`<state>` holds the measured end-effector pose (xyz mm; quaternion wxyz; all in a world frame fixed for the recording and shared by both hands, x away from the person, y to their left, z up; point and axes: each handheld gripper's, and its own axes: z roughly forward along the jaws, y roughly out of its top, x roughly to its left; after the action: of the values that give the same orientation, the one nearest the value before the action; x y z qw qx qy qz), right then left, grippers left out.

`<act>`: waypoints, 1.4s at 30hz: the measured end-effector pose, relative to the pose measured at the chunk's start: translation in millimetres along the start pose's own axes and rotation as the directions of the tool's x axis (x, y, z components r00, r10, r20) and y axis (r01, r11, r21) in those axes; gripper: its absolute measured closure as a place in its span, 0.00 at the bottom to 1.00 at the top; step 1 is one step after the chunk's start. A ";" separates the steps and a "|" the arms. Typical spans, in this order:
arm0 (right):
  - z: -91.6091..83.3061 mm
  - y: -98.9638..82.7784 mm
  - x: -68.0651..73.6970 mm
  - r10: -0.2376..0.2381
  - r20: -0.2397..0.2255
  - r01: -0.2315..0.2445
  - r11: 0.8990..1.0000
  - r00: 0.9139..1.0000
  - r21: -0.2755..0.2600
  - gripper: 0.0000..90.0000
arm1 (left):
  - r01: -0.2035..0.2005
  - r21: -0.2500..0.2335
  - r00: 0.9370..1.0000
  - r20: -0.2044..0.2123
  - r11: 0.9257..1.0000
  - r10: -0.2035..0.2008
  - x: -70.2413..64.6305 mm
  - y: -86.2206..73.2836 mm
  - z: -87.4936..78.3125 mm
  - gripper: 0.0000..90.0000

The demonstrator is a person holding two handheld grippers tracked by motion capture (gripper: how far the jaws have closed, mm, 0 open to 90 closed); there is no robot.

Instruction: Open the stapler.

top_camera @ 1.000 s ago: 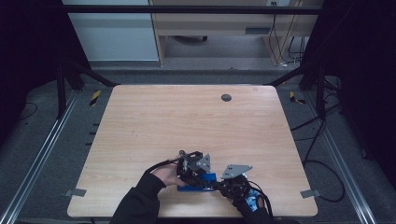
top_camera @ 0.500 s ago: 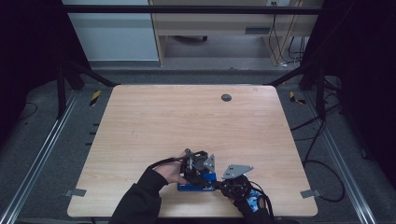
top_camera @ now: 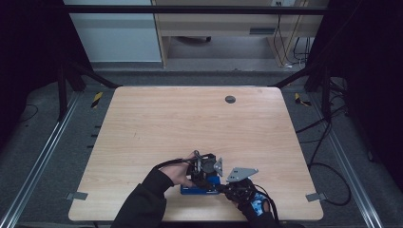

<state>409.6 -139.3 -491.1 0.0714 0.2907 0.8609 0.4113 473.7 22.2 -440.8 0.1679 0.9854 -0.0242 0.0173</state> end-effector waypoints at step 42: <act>7.6 2.9 1.0 0.022 -0.034 -0.022 1.000 0.999 -0.015 1.00 | 0.074 -0.260 0.996 -0.019 0.963 -0.082 -7.1 -33.8 -20.2 0.73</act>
<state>412.8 -132.2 -493.7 0.0544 0.2925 0.8556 0.4236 467.9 61.1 -433.3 0.2960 0.9548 0.0152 0.0218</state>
